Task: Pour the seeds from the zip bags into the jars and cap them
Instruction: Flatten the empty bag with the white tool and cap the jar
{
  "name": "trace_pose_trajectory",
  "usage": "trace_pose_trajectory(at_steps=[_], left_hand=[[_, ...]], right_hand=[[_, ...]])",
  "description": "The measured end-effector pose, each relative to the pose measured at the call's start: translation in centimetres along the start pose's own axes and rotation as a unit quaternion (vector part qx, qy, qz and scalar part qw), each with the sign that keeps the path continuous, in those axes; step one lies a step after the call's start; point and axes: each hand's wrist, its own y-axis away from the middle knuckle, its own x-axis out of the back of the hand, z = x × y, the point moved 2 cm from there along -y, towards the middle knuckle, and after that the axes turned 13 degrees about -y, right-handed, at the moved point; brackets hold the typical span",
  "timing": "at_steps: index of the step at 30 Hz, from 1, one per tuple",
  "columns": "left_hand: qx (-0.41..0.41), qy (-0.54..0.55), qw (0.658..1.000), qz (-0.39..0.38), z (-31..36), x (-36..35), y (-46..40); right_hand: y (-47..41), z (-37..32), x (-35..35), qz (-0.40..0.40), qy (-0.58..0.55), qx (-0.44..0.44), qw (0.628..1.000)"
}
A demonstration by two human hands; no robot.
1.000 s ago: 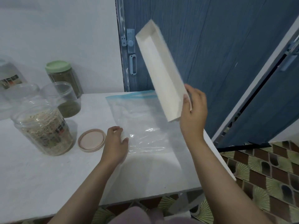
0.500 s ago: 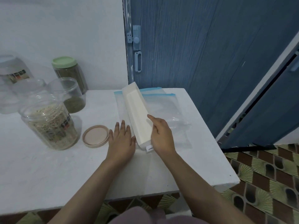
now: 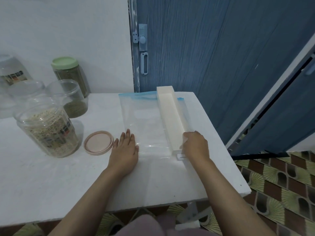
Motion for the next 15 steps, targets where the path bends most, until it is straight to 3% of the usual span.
trace_pose_trajectory(at_steps=[4,8,15], left_hand=[[-0.008,0.032,0.999,0.021,-0.4,0.0,0.0],[-0.014,0.111,0.993,0.047,-0.9,0.3,0.6],[0.001,0.142,0.988,0.066,-0.8,0.3,0.6]], right_hand=[[0.1,-0.2,1.8,-0.029,-0.042,-0.057,0.997],[1.3,-0.2,2.6,-0.028,-0.069,-0.051,0.996],[4.5,1.3,3.0,0.019,-0.163,-0.036,0.986]])
